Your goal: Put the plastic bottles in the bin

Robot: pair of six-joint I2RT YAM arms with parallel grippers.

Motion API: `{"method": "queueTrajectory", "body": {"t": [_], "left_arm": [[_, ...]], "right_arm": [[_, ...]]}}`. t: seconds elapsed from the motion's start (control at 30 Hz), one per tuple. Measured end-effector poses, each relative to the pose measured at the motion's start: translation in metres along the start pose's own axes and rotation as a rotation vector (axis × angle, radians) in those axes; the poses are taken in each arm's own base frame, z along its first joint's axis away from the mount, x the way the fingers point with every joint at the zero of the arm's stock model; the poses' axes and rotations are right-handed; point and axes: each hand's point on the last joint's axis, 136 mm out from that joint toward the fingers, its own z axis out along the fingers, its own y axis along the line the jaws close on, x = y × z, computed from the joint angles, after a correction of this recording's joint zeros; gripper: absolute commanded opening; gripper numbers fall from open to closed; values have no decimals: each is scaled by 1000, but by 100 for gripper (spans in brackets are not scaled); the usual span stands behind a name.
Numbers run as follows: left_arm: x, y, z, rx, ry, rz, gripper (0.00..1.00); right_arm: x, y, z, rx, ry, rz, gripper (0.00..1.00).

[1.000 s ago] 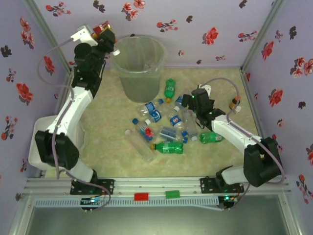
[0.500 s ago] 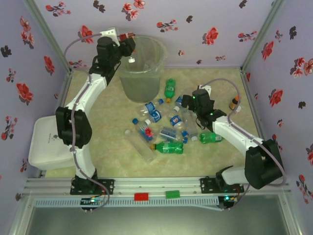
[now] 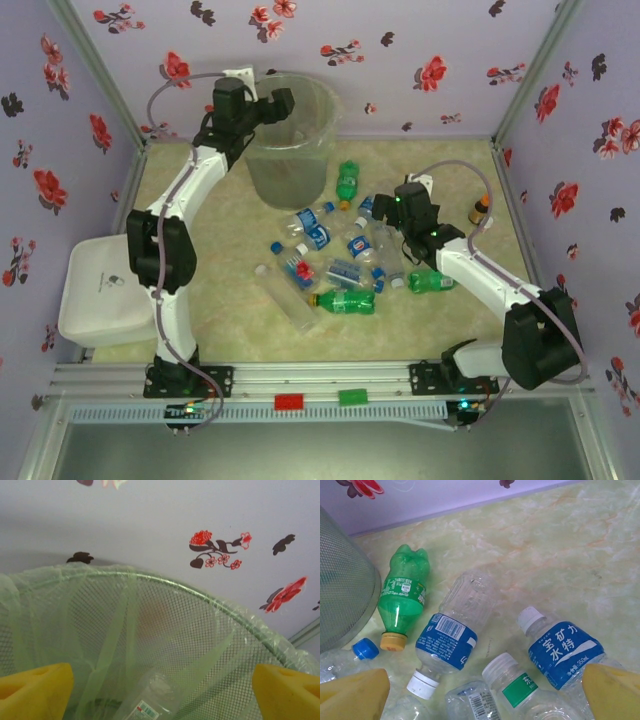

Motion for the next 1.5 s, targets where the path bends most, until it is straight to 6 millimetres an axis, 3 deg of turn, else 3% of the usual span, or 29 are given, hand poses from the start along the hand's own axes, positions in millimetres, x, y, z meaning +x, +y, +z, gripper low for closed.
{"method": "queueTrajectory", "body": {"t": [0.13, 0.27, 0.47, 0.6, 0.7, 0.9, 1.1, 1.37, 1.5], "left_arm": [[-6, 1, -5, -60, -26, 15, 99], [-25, -15, -25, -94, -78, 44, 100], [-60, -41, -100, -91, -199, 64, 100], [-62, -47, -153, -70, -274, 86, 100], [-41, -41, -179, -59, -286, 107, 100], [48, -10, -198, -59, -207, 89, 100], [124, 16, -198, -77, -98, -33, 100], [171, 19, -185, -63, -25, -191, 100], [185, 20, -176, -66, 7, -225, 100]], "right_arm": [[4, -2, 0, 9, 18, -5, 100], [3, -5, -2, 34, 42, 3, 100], [1, -28, -6, 121, 77, 79, 99], [10, -53, -21, 213, 116, 124, 99], [10, -68, -43, 259, 114, 174, 99], [16, -93, -81, 309, 99, 303, 99], [68, -116, -86, 365, 196, 434, 99], [135, -134, -75, 407, 305, 662, 98], [155, -138, -63, 397, 332, 774, 96]]}}
